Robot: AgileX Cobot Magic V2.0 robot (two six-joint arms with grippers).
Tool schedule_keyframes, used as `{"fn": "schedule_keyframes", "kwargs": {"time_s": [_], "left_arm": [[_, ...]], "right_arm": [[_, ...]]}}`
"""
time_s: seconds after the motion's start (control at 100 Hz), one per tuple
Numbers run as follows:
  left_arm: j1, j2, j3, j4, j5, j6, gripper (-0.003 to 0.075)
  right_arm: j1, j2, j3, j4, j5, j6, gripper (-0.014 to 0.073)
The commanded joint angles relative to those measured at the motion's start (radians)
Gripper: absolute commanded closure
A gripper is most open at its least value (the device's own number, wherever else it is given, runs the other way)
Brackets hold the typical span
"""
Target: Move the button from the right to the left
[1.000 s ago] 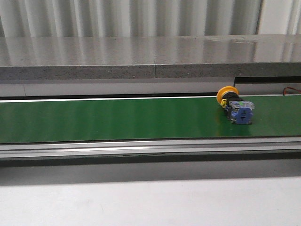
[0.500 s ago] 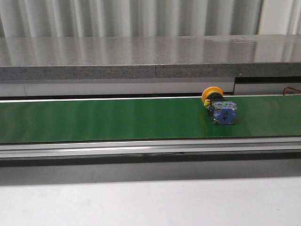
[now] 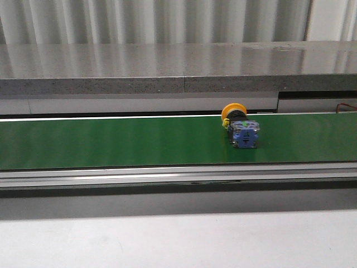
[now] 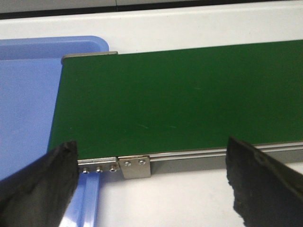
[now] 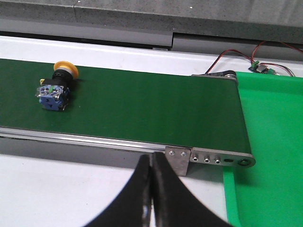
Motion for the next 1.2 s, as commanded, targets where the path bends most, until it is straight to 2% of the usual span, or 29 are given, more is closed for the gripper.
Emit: {"fn": "schedule_keyframes", "kwargs": {"time_s": [0.0,0.18,0.41,0.58,0.98,1.19], "left_arm": [[-0.001,0.007,-0.035,-0.024,-0.083,0.001,0.0101],[-0.015,0.026,-0.065,-0.109,-0.051,0.001,0.0102],[-0.058,0.163,-0.220,-0.267,0.067,0.001,0.0101],[-0.151,0.317,-0.348,-0.306,0.126,0.001,0.0101],[-0.386,0.700,-0.624,-0.362,0.156,-0.010,0.0101],[-0.474,0.870,-0.752,-0.363,0.194,-0.090,0.0101]], "right_arm": [[-0.002,0.009,-0.022,0.006,-0.079,-0.013,0.0661],[-0.002,0.009,-0.022,0.006,-0.079,-0.013,0.0661],[-0.002,0.009,-0.022,0.006,-0.080,-0.013,0.0661],[-0.002,0.009,-0.022,0.006,-0.080,-0.013,0.0661],[-0.002,0.009,-0.022,0.006,-0.080,-0.013,0.0661],[-0.002,0.009,-0.022,0.006,-0.080,-0.013,0.0661]]}}
